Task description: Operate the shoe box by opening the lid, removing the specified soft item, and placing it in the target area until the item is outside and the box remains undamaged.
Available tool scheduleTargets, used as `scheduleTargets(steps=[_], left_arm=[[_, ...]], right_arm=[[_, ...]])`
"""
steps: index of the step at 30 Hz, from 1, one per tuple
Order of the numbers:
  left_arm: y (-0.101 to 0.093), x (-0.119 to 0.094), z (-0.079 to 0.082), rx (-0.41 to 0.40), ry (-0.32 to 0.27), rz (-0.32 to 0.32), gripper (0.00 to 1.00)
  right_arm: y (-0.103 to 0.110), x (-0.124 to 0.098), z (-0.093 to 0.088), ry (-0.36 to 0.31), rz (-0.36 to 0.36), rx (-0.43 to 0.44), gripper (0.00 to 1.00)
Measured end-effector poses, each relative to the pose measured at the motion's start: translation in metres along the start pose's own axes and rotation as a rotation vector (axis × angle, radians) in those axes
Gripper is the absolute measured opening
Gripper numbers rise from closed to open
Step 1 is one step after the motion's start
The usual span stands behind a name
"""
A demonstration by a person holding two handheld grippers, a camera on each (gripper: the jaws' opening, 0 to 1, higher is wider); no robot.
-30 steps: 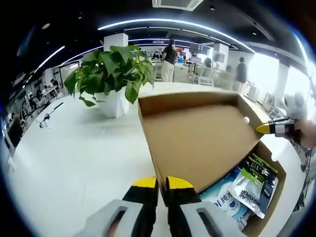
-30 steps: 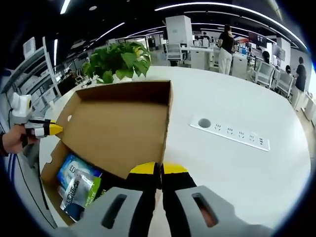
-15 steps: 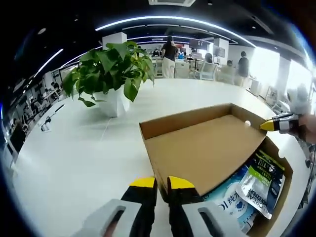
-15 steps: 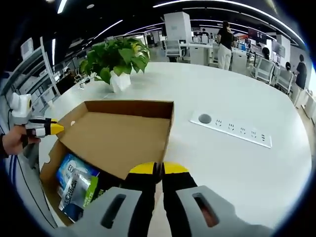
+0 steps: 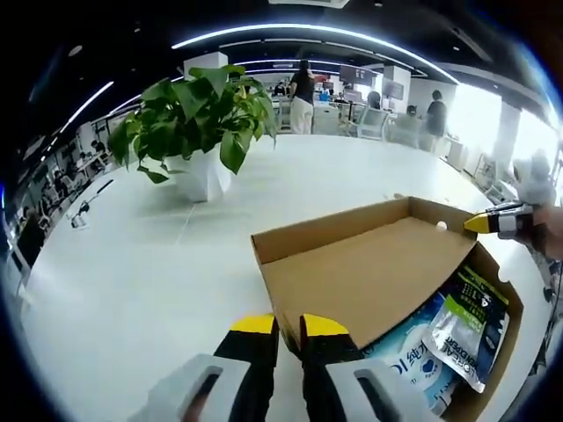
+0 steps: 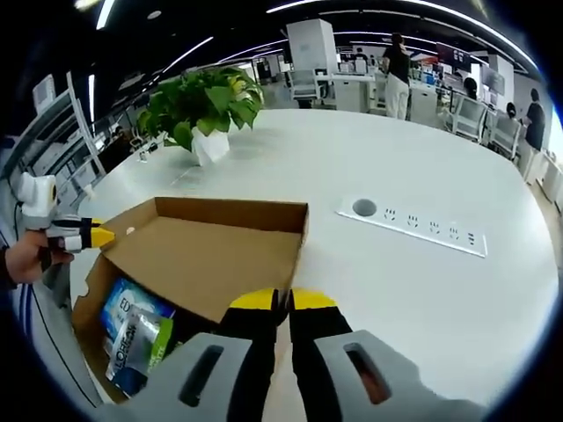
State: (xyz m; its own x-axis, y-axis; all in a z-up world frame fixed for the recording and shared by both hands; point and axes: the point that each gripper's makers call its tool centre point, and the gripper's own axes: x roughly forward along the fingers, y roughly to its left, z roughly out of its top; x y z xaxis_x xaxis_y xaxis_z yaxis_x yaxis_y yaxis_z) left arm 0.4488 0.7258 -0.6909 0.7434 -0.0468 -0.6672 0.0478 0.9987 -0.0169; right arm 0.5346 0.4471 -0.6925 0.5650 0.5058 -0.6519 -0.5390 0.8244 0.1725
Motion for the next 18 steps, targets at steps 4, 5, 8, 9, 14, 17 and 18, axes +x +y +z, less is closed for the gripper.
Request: scheduleTargets(steps=[4,5,8,9,14,17,18], left_arm=[[-0.001,0.0,-0.001,-0.013,0.004,-0.003,0.09],[-0.001,0.0,-0.002,-0.015,0.006,-0.003,0.09],[-0.002,-0.001,-0.004,-0.015,0.009,-0.002,0.09],[-0.003,-0.002,-0.005,-0.015,0.009,-0.001,0.09],[-0.006,-0.006,-0.004,-0.029,0.002,-0.006,0.11],[-0.007,-0.009,-0.003,-0.056,-0.006,-0.014,0.14],[-0.007,-0.01,-0.002,-0.057,-0.008,-0.013,0.14]], right_arm=[[0.0,0.0,-0.001,0.0,-0.007,0.012,0.03],[0.0,0.0,-0.001,0.0,-0.008,0.014,0.03],[0.0,-0.001,-0.001,0.0,-0.013,0.015,0.03],[0.0,-0.001,-0.001,0.001,-0.013,0.015,0.04],[0.0,-0.005,-0.004,0.012,-0.01,0.023,0.04],[0.0,-0.008,-0.004,0.013,-0.01,0.037,0.04],[0.0,-0.01,-0.004,0.011,-0.009,0.039,0.04]])
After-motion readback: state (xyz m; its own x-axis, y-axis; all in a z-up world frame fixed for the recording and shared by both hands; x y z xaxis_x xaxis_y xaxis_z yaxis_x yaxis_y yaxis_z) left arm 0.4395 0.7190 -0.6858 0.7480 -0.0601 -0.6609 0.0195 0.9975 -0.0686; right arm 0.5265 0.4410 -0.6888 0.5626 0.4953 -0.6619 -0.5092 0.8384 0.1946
